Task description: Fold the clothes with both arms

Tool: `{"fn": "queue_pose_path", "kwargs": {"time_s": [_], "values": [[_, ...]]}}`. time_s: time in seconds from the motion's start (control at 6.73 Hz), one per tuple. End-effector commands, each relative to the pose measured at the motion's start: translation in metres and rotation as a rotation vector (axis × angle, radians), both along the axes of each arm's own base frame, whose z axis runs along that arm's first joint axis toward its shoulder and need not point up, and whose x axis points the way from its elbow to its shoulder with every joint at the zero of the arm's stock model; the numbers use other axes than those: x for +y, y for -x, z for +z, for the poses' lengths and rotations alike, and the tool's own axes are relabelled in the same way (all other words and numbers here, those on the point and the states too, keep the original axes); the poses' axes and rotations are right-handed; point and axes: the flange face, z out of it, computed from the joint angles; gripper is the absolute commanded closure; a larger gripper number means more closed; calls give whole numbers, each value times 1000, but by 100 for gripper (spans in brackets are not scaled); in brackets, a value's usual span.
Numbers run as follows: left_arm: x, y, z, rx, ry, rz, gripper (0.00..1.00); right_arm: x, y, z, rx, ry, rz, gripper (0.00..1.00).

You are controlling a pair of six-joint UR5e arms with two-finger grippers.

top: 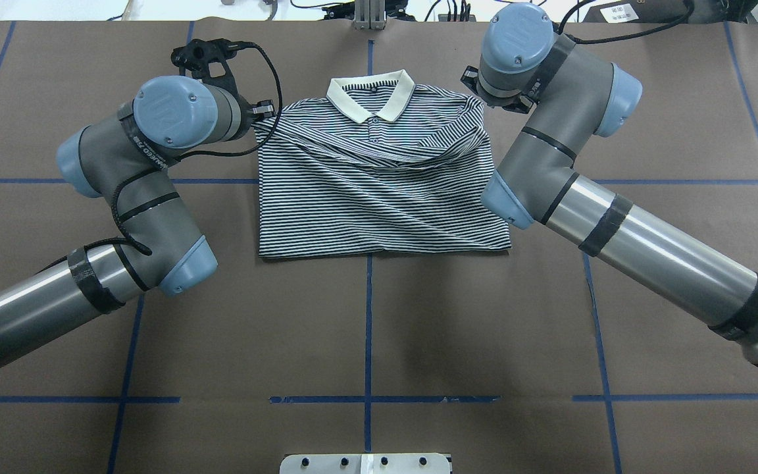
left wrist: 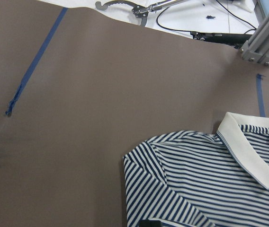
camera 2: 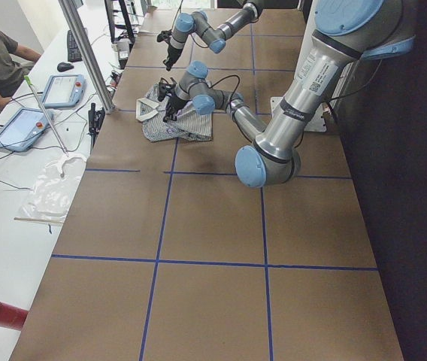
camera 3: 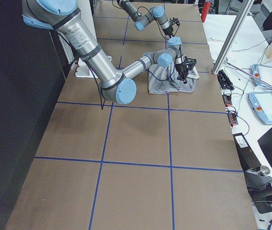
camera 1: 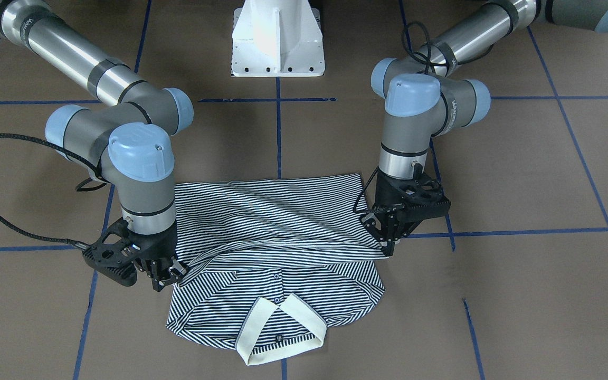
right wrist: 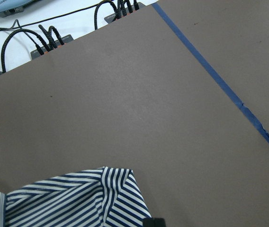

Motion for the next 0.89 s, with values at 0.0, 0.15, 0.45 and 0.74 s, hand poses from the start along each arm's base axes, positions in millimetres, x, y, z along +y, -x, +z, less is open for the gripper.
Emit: {"fn": "queue_pose_path", "kwargs": {"time_s": [0.0, 0.15, 0.45, 0.74], "values": [[-26, -17, 24, -29, -10, -8, 100, -20, 8, 18, -6, -10, 1, 100], [-31, -22, 19, -33, -11, -13, 100, -21, 10, 20, -4, -4, 1, 100], [-31, -24, 22, -25, -16, -11, 96, -21, 13, 11, -27, -4, -14, 100], [-28, -19, 27, 34, -61, -12, 71, -21, 16, 3, -36, -9, -16, 51]]}}
